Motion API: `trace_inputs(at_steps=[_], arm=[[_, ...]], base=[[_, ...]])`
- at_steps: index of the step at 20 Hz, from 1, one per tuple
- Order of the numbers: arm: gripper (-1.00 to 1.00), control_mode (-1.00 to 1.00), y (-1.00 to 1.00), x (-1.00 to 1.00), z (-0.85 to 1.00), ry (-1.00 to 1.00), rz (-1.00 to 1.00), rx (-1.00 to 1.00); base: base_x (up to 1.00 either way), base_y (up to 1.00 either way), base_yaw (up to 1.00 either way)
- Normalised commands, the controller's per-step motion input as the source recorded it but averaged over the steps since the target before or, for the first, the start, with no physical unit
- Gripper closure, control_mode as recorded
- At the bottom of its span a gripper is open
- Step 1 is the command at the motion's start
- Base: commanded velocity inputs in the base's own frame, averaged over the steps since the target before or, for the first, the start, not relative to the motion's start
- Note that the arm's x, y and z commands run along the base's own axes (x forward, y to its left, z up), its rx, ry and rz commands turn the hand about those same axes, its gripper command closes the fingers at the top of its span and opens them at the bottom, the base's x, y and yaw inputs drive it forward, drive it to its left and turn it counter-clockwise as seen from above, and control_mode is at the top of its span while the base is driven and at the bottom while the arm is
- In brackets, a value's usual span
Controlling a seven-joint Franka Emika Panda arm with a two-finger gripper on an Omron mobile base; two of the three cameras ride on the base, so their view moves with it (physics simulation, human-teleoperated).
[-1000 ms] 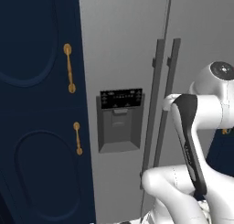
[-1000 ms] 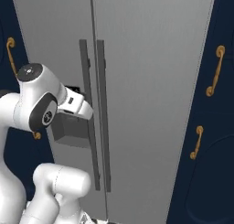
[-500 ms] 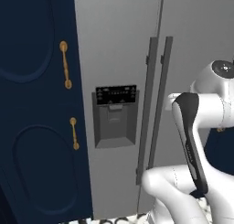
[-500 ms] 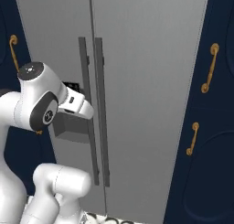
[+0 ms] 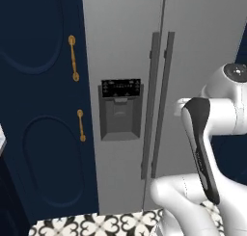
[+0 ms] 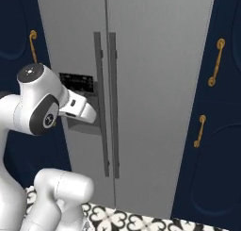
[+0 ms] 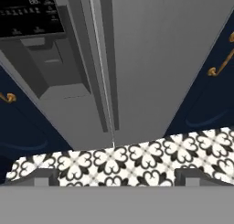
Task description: Take the strawberry from the fridge and place it on top of the pancake, located on the dining counter.
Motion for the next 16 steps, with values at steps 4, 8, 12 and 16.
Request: trace_inputs(at_steps=[4,8,12,16], arm=[[-1.00,1.00,0.00,0.00,0.00,0.00,0.00,0.00],[-1.00,1.00,0.00,0.00,0.00,0.00,0.00,0.00],[-1.00,-1.00,0.21,-0.07,0.00,-0.04,0.01,0.00],[-1.00,-1.00,0.10,0.99,-0.02,0.00,0.00,0.00]], base=[[0.00,-0.51,0.06],[-0.22,-0.17,0.05],[0.00,0.00,0.00],[0.00,0.00,0.00]])
